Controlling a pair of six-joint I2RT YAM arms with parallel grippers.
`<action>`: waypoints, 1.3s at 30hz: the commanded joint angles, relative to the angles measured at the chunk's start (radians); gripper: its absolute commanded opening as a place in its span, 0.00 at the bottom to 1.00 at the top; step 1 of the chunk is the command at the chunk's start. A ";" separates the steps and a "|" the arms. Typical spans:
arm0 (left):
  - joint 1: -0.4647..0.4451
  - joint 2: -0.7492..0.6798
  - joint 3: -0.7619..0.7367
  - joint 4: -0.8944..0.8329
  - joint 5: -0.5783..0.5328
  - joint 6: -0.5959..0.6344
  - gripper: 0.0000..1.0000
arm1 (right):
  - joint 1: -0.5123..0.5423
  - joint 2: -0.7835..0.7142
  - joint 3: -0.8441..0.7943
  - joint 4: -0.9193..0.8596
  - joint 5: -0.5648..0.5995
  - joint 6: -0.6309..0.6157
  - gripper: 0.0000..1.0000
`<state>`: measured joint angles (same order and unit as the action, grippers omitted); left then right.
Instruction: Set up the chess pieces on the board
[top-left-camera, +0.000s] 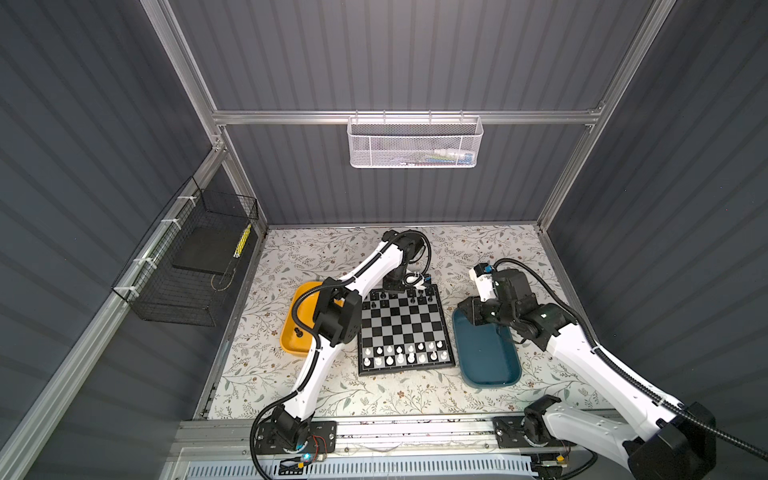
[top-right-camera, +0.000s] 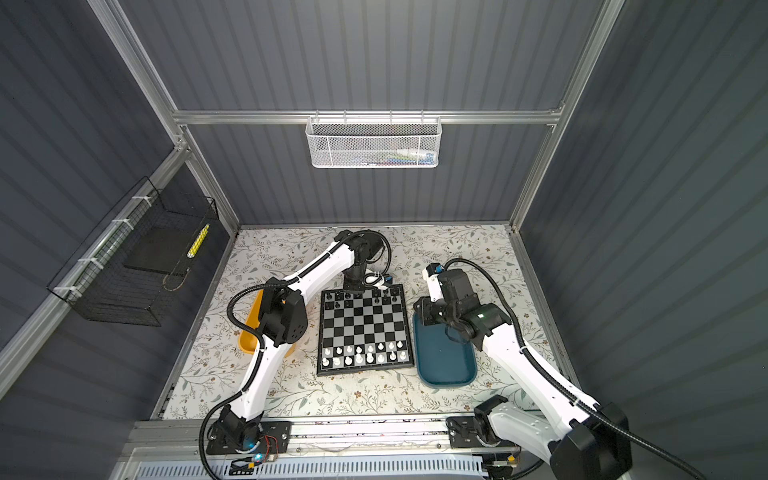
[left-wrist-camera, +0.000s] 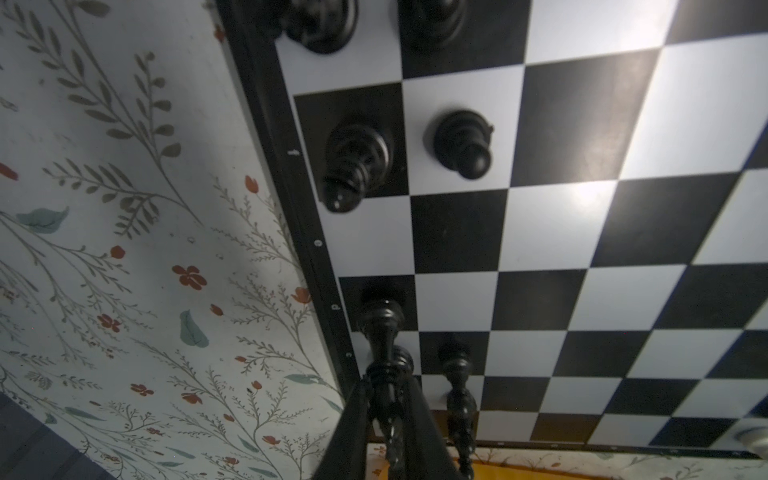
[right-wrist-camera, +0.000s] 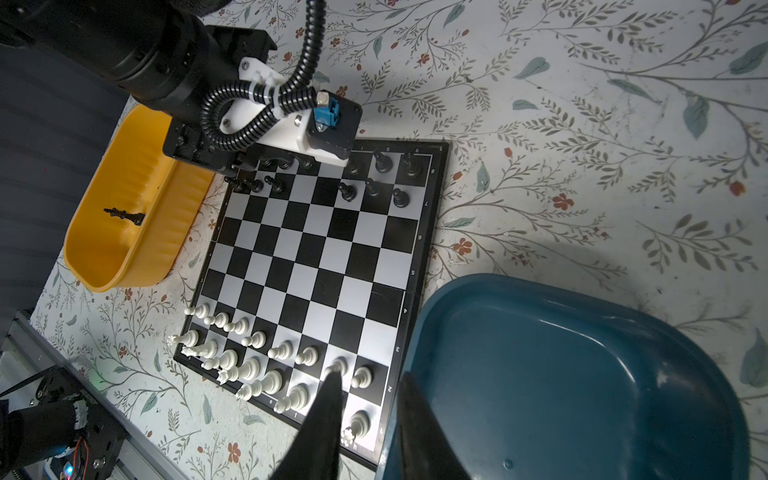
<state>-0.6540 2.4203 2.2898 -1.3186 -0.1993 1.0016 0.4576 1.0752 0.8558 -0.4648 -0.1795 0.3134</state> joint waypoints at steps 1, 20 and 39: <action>-0.009 0.026 0.002 -0.018 -0.003 0.011 0.20 | -0.002 0.000 -0.007 0.004 -0.006 0.003 0.27; -0.009 0.010 0.002 -0.011 -0.011 0.004 0.47 | -0.003 -0.004 -0.014 0.008 -0.005 0.007 0.27; -0.003 -0.105 0.030 -0.067 0.009 -0.013 0.63 | -0.002 -0.041 -0.002 -0.005 0.014 0.000 0.27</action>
<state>-0.6540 2.4042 2.2898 -1.3312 -0.2092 0.9997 0.4576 1.0492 0.8536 -0.4648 -0.1757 0.3138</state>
